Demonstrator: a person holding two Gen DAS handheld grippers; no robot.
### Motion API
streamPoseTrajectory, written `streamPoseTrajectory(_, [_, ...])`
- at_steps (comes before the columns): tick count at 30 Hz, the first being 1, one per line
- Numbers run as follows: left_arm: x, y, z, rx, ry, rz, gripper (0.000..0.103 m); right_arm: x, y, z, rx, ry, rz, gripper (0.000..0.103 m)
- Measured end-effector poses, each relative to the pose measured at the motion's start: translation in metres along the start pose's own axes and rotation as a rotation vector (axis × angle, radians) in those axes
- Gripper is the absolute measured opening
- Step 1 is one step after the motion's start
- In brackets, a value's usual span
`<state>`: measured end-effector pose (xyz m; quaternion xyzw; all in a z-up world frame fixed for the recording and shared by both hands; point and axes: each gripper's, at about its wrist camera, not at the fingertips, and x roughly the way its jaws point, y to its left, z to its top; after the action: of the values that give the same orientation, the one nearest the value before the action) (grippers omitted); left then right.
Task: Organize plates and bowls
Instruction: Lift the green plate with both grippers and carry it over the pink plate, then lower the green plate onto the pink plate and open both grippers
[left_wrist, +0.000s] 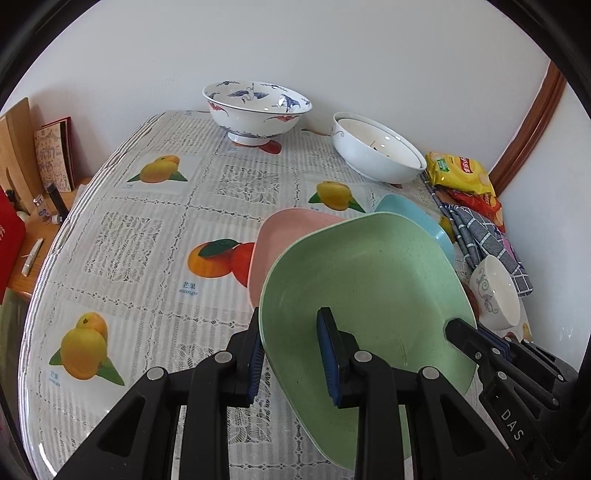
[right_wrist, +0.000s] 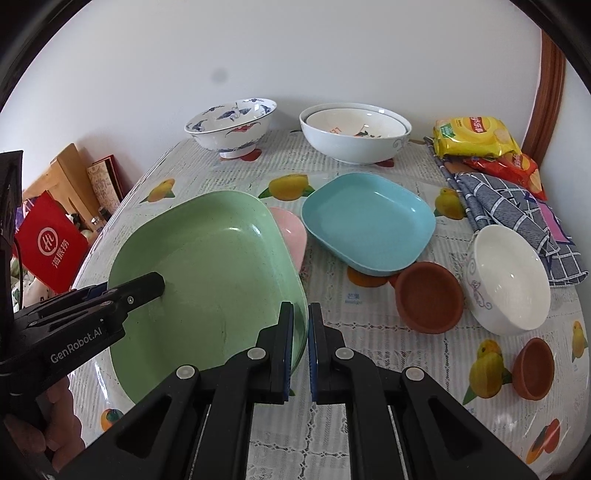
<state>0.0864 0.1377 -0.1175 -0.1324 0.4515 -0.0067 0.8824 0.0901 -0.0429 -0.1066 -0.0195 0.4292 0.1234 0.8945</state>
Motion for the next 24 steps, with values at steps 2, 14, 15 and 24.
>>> streamPoseTrajectory(2, [0.004, 0.003, 0.006, -0.008, -0.004, 0.007, 0.026, 0.006, 0.003, 0.005, -0.006, 0.004, 0.006, 0.007])
streamPoseTrajectory(14, [0.039, 0.006, 0.050, -0.013, -0.029, 0.027, 0.026, 0.042, 0.003, 0.045, -0.023, -0.008, 0.011, 0.007])
streamPoseTrajectory(15, [0.043, 0.007, 0.052, -0.013, -0.025, 0.027, 0.026, 0.046, 0.002, 0.046, -0.015, -0.004, 0.016, 0.007])
streamPoseTrajectory(24, [0.068, 0.012, 0.052, -0.011, 0.012, 0.029, 0.026, 0.068, 0.001, 0.035, -0.015, 0.053, 0.034, 0.009])
